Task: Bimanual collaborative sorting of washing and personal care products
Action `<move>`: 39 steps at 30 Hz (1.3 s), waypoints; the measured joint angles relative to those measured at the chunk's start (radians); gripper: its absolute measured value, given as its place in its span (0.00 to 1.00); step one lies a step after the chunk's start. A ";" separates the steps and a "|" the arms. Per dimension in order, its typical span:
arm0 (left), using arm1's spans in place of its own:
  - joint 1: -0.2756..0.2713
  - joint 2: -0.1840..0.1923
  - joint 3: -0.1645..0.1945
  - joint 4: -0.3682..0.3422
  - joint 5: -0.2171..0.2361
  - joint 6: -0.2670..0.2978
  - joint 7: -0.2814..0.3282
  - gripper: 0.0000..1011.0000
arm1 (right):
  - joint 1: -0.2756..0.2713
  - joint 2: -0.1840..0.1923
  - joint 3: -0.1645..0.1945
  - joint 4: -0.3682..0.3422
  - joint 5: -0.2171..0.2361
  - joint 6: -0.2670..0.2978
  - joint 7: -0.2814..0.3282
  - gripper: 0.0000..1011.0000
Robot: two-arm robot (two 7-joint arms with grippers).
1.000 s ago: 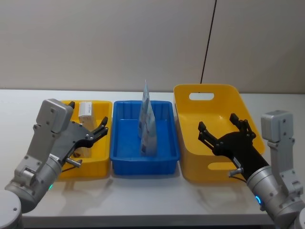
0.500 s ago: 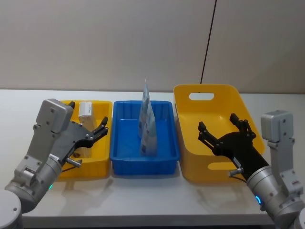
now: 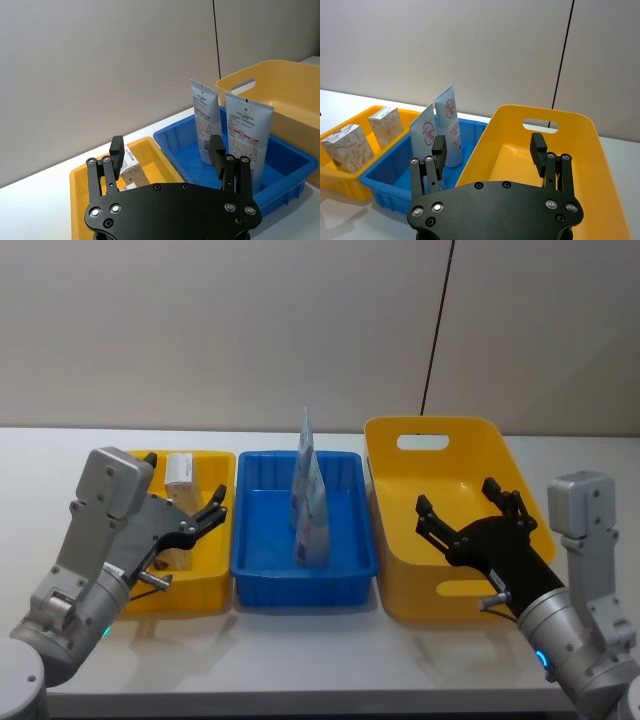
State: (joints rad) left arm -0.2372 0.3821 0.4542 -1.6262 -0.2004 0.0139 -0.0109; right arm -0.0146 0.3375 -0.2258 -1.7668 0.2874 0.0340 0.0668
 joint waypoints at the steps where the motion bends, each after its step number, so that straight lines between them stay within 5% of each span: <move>1: 0.000 0.000 0.000 0.000 0.000 0.000 0.000 0.99 | 0.000 0.000 0.000 0.000 0.000 0.000 0.000 0.99; 13: 0.008 -0.010 -0.014 -0.005 -0.016 0.043 0.001 0.99 | 0.000 0.000 0.000 0.000 0.000 0.000 0.000 0.99; 39: 0.064 -0.052 -0.082 -0.067 -0.116 0.314 0.043 0.99 | 0.000 0.000 0.000 0.000 0.000 0.000 0.000 0.99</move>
State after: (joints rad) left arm -0.1729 0.3304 0.3727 -1.6929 -0.3166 0.3283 0.0323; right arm -0.0146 0.3375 -0.2259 -1.7668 0.2874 0.0340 0.0668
